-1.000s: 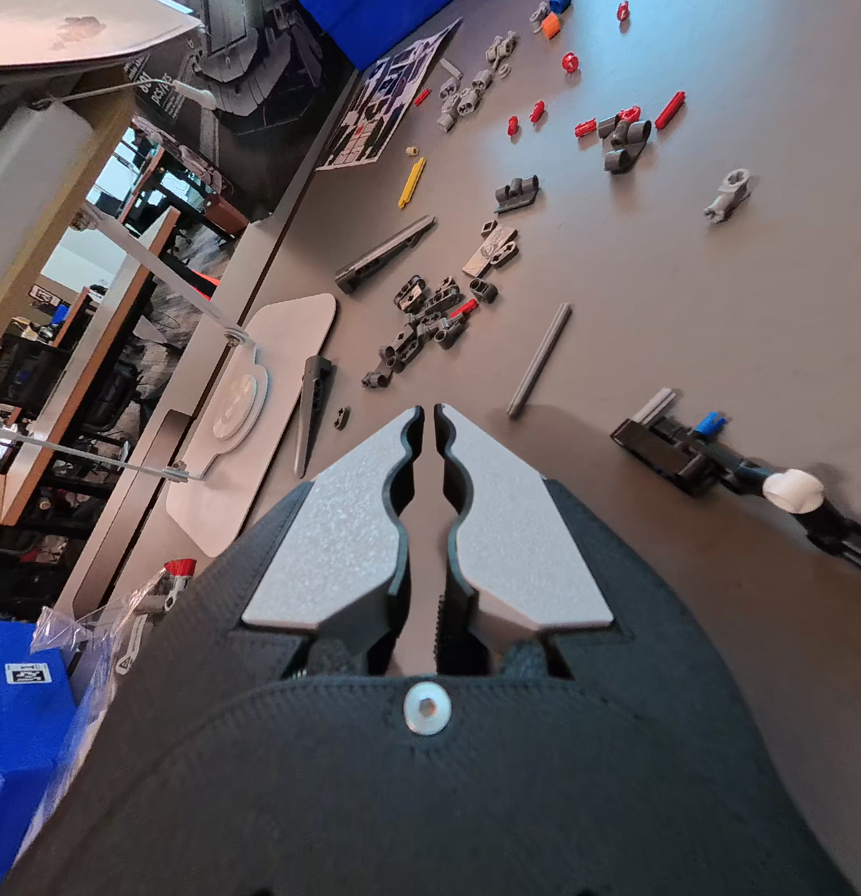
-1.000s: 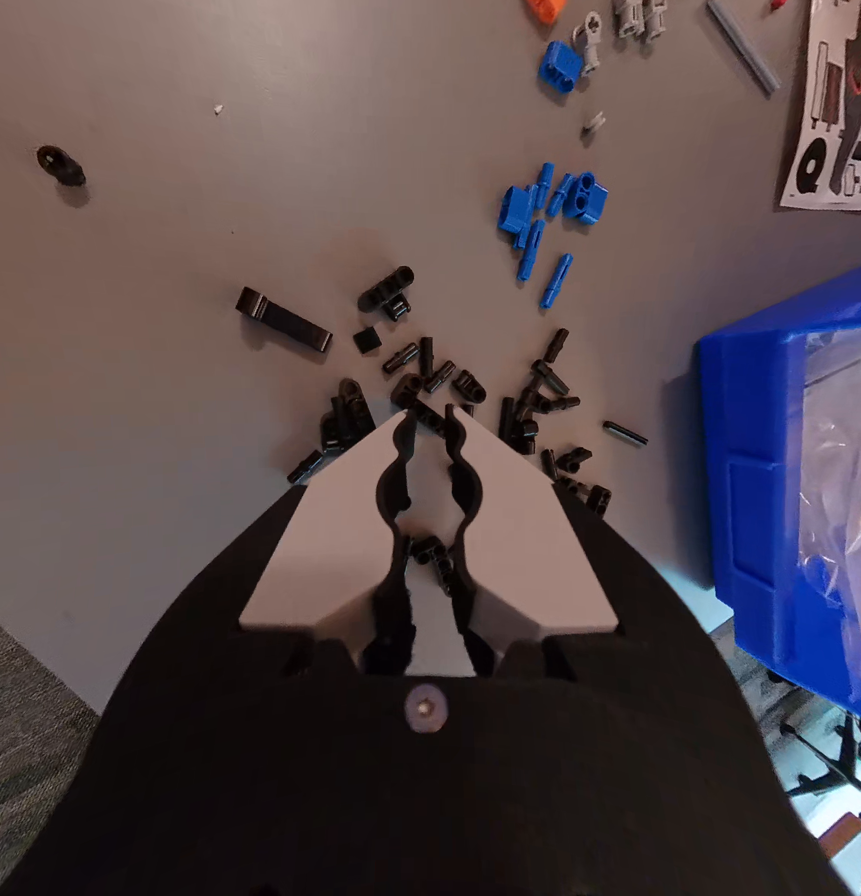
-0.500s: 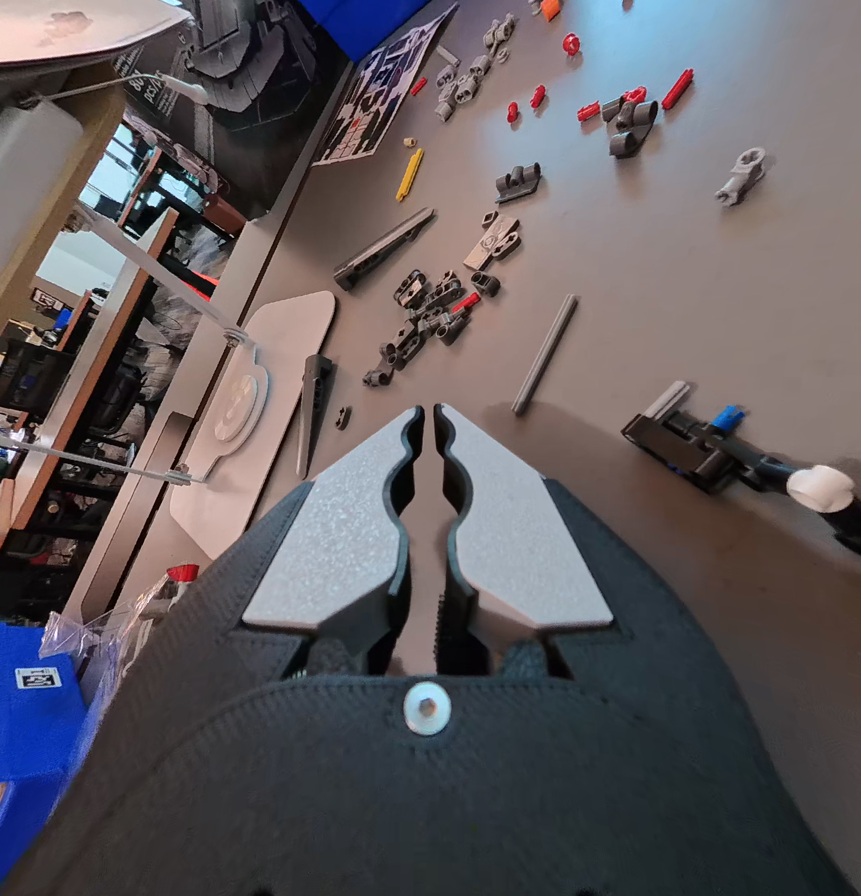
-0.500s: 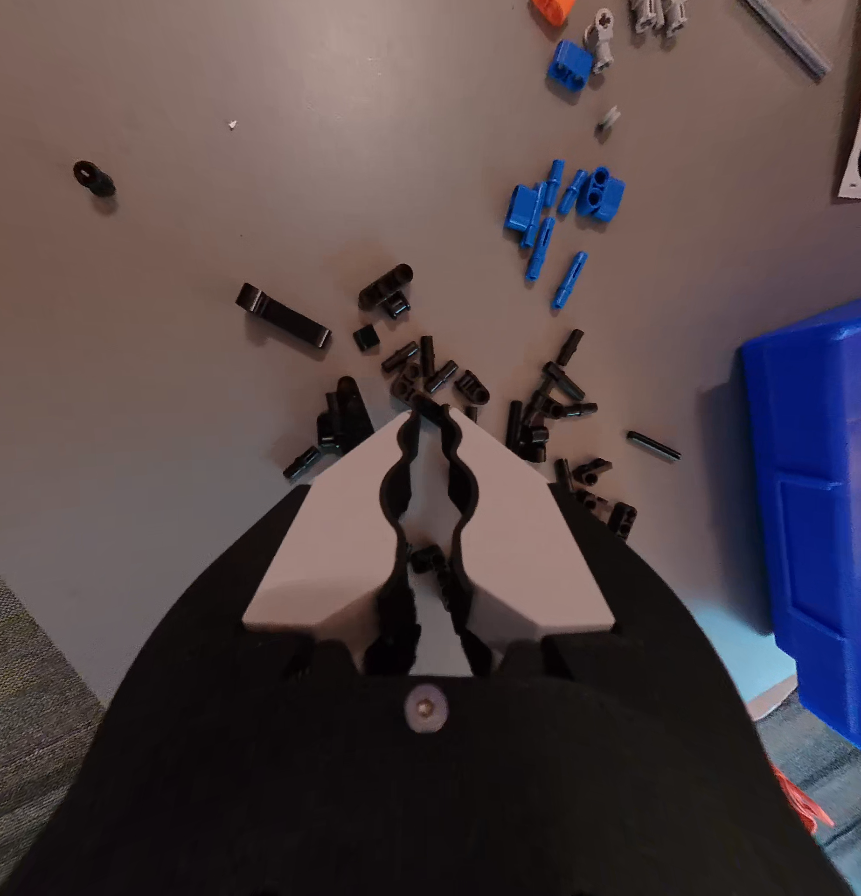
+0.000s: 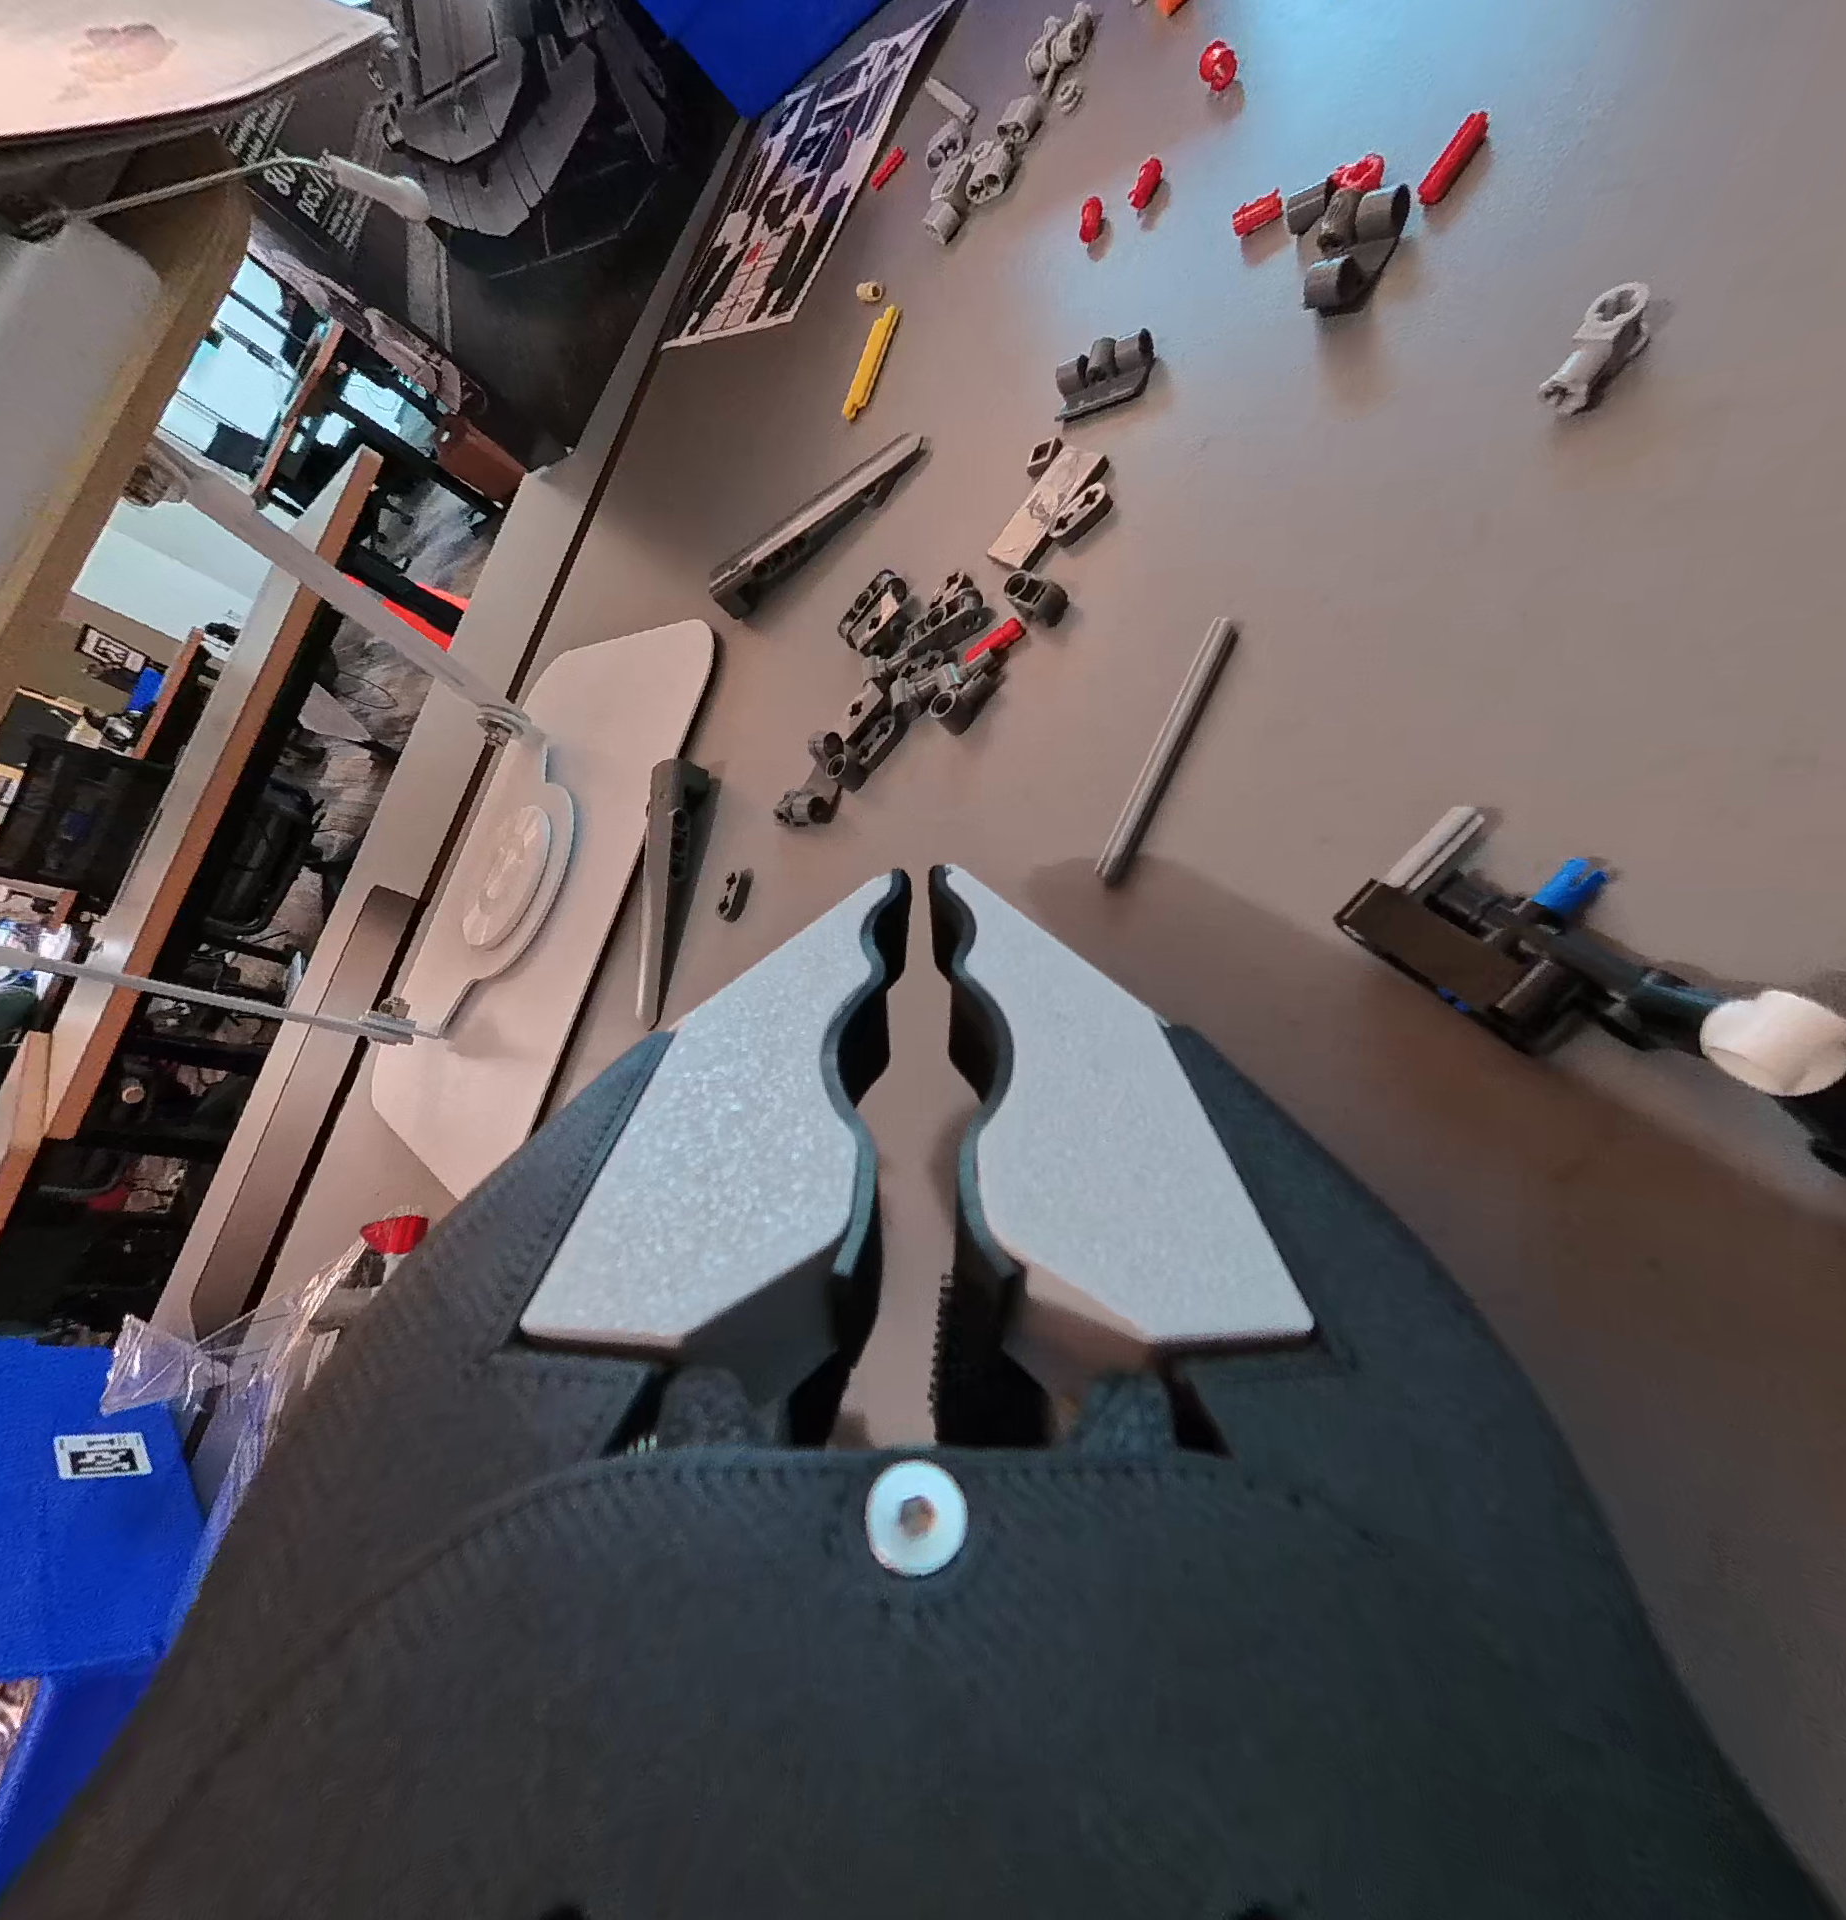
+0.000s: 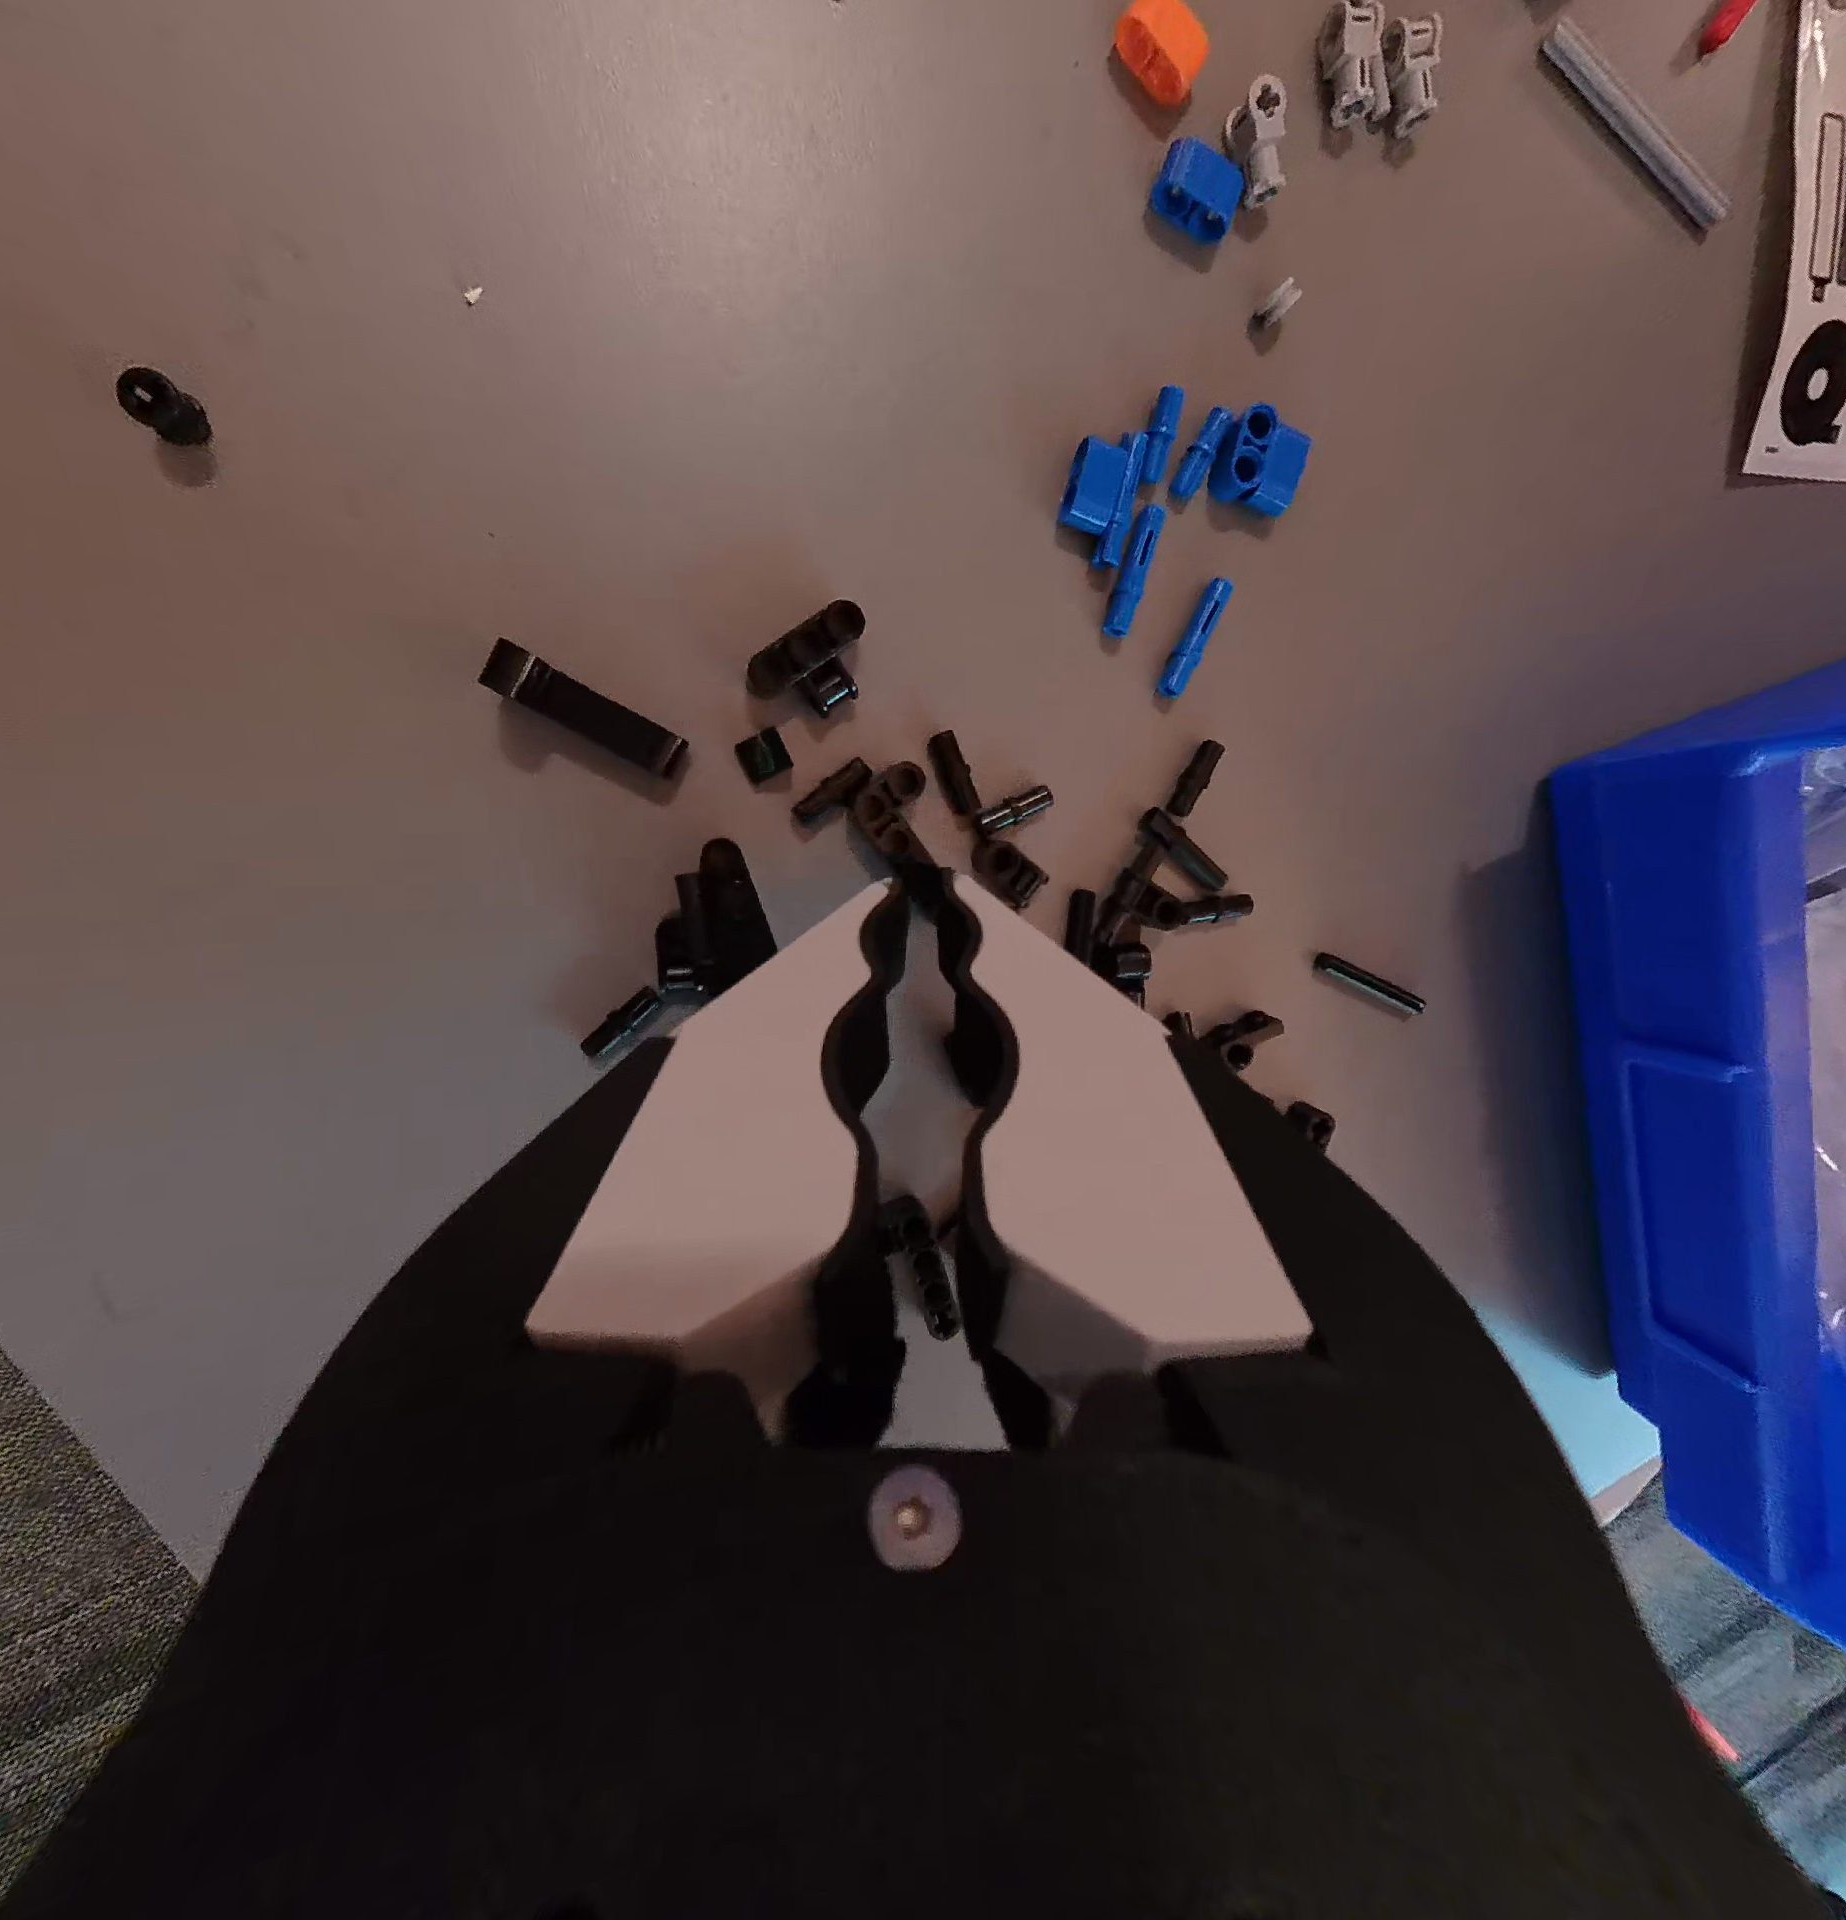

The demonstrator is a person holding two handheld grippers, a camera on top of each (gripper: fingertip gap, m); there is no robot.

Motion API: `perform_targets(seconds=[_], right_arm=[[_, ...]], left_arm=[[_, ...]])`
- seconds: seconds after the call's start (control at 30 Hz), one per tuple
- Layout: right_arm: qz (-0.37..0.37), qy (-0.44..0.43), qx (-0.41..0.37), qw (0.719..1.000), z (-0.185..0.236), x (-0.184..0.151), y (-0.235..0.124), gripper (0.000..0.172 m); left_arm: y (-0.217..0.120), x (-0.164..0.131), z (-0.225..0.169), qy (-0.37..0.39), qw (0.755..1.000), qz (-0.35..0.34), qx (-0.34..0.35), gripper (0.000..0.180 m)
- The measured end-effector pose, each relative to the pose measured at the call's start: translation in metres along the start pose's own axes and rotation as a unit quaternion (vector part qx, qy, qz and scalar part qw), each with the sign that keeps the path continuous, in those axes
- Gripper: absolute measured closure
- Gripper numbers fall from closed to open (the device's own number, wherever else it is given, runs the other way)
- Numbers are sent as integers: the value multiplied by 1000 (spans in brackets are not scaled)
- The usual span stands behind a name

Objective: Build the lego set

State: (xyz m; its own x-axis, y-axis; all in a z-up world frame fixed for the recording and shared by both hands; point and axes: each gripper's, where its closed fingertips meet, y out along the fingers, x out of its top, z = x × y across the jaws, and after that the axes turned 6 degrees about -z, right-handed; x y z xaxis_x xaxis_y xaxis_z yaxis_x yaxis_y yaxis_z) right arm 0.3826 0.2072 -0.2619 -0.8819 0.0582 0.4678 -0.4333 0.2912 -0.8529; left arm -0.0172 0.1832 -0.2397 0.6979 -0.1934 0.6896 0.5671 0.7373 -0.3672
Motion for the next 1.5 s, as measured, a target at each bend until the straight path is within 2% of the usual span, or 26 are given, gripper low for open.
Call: perform_targets(seconds=[0.2,0.8,1.17,1.5], right_arm=[[-16,10,8,1000,0,2,0,172],[-67,17,-37,997,-5,20,-15,172],[-138,-26,-59,988,15,81,-30,172],[-192,-90,-29,977,60,165,-9,172]], left_arm=[[0,0,0,-1,1000,-1,-1,178],[-1,1,-1,3,1000,-4,-2,179],[-2,0,1,4,1000,-6,3,180],[-4,3,4,5,1000,-17,17,178]])
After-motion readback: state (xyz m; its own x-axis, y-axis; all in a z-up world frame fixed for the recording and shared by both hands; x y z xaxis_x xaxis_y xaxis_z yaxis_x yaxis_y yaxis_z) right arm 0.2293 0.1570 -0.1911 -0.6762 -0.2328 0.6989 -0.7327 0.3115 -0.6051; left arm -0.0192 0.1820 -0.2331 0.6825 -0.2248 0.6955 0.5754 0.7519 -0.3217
